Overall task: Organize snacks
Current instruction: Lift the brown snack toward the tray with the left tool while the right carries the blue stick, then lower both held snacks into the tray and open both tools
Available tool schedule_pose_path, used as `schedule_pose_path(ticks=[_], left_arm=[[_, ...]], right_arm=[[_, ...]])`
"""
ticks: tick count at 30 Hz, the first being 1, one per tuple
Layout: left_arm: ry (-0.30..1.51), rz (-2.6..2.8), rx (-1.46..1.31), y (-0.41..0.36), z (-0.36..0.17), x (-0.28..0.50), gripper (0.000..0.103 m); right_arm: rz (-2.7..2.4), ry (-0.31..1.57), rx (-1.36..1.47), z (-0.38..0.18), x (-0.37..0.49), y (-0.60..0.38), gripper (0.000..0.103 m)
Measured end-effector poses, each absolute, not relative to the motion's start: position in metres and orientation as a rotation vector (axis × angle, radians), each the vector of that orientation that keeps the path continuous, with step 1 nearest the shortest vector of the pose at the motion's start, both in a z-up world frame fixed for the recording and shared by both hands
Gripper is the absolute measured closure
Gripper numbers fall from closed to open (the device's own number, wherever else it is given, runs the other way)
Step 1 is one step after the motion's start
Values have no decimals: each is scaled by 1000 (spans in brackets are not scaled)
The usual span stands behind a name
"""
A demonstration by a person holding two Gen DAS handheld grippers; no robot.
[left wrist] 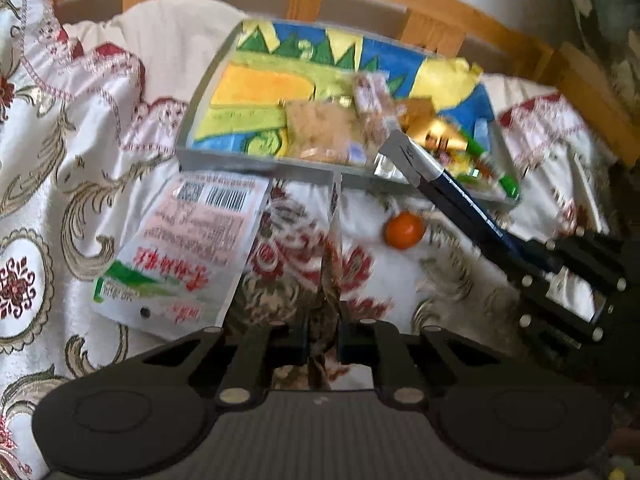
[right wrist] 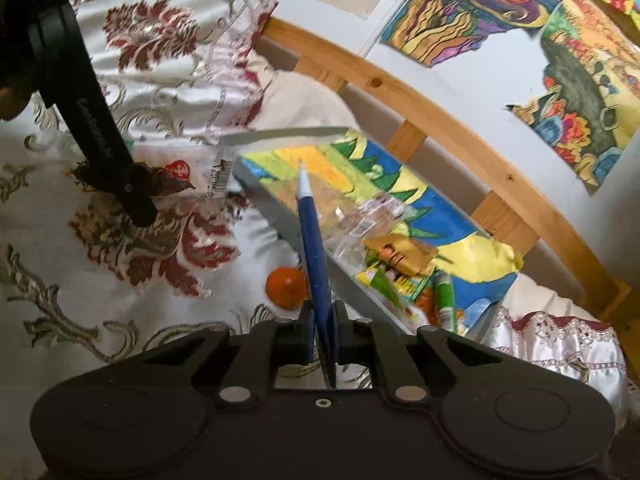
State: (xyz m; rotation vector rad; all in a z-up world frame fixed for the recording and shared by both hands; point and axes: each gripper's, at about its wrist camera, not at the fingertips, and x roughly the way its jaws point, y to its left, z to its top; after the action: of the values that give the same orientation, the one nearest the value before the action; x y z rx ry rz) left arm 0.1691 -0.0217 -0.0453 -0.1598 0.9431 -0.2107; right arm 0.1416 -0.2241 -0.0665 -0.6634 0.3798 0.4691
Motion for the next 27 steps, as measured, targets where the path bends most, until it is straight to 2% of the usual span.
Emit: schedule_pose_path(ticks=[7, 16, 27], left_arm=[[849, -151, -201, -40, -20, 197, 90], [818, -138, -174, -82, 6, 258, 90], [796, -165, -90, -154, 6, 329, 90]], right_arm=[[400, 340, -564, -50, 150, -237, 95], [293, 307, -453, -37, 181, -259, 95], [252, 361, -180, -35, 244, -298, 95]])
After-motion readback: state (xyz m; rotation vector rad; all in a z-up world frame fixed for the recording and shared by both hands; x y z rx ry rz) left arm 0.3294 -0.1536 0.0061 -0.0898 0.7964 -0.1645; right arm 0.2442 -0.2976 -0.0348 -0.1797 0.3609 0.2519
